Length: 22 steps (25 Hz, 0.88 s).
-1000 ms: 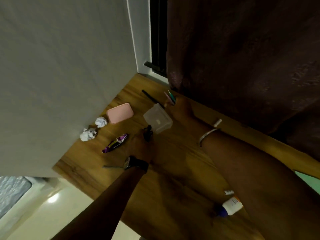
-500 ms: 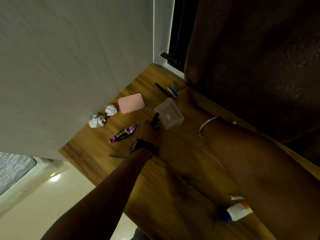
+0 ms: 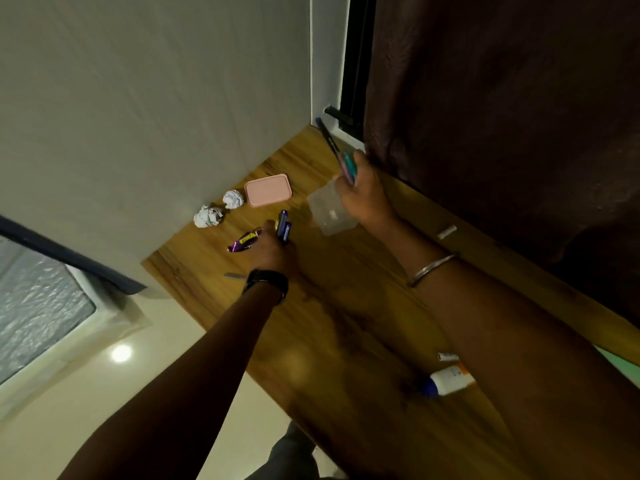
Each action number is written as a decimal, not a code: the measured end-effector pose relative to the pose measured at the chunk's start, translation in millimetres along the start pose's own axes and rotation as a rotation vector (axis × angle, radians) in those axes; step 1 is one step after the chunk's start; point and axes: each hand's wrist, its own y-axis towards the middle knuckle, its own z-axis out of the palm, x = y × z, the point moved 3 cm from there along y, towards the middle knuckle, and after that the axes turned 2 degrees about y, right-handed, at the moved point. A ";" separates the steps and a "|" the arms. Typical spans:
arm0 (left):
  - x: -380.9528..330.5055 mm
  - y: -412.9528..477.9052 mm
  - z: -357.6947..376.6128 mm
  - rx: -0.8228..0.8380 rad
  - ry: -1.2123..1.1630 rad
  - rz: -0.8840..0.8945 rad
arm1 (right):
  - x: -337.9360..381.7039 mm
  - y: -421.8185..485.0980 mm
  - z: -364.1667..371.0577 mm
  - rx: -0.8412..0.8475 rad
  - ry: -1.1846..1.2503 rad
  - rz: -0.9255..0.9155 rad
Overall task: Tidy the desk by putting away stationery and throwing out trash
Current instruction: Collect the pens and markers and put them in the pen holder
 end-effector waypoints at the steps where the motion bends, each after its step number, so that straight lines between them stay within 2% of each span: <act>1: 4.7 -6.5 -4.1 -0.021 -0.006 -0.010 | 7.9 -16.1 3.1 0.060 0.002 -0.003; 5: 32.1 -26.6 -18.9 -0.104 -0.052 -0.090 | 13.3 -67.5 41.7 0.221 -0.046 0.086; 9: 72.4 -32.9 -32.3 -0.142 -0.177 -0.368 | 1.4 -95.7 94.3 0.380 -0.254 0.157; 12: 93.4 -34.5 -37.7 -0.164 -0.216 -0.480 | 0.4 -104.6 124.6 0.457 -0.394 0.136; 18: 101.9 -28.1 -35.0 -0.174 -0.318 -0.535 | -3.6 -111.0 154.4 0.497 -0.552 0.053; 22: 96.9 -35.8 -29.3 -0.126 -0.505 -0.525 | -10.5 -119.8 141.9 0.540 -0.421 0.132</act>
